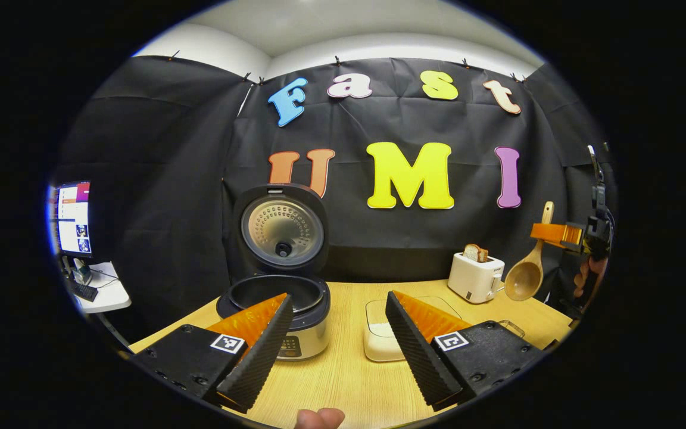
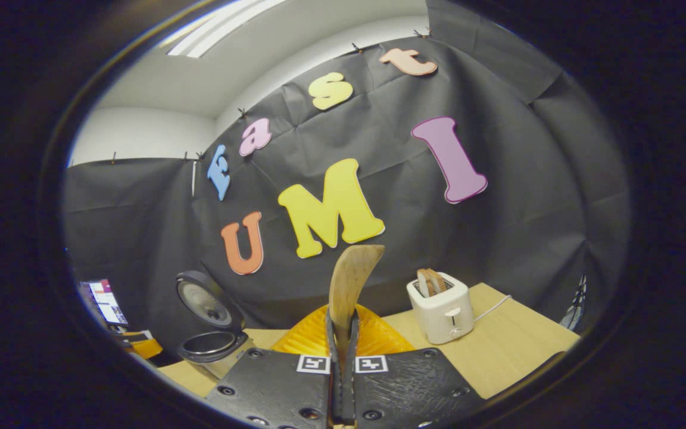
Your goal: Close the left gripper, press the button to open the rice cooker; take a wooden spoon from the chopstick holder with the right hand, scoop a spoonful of rice and pour it into the rice cooker, then put the wooden spoon back into the chopstick holder.
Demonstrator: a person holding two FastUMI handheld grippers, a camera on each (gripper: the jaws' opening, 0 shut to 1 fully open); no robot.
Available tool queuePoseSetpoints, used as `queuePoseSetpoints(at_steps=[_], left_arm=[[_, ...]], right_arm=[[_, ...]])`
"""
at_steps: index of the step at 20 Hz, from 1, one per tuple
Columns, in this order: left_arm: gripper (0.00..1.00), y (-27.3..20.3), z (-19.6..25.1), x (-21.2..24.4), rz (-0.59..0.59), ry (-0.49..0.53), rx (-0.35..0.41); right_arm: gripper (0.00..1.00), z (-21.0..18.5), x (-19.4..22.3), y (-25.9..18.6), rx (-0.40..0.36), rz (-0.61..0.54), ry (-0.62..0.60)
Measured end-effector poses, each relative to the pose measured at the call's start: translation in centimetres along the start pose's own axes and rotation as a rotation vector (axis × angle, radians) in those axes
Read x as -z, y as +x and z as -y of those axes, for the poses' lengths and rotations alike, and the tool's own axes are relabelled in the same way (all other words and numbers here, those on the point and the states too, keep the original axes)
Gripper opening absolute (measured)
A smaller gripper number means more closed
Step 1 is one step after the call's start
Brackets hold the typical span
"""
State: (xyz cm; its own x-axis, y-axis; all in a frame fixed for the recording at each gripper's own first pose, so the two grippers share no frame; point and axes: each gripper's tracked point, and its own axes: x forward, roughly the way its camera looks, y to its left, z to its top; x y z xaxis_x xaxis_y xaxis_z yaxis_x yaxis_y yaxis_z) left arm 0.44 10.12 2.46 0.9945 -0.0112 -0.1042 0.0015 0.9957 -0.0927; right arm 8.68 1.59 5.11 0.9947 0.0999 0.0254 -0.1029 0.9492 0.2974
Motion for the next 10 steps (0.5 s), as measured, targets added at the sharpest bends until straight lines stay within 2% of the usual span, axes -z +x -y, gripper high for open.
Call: queuePoseSetpoints(at_steps=[6,10], left_arm=[[0.99,-0.1,0.2,0.5,0.004,-0.016,0.021],[0.99,-0.2,-0.1,0.4,0.014,-0.024,0.024]], right_arm=[[0.0,2.4,5.7,-1.2,0.096,-0.071,0.075],[0.01,2.8,7.7,-1.4,0.117,-0.103,0.082]])
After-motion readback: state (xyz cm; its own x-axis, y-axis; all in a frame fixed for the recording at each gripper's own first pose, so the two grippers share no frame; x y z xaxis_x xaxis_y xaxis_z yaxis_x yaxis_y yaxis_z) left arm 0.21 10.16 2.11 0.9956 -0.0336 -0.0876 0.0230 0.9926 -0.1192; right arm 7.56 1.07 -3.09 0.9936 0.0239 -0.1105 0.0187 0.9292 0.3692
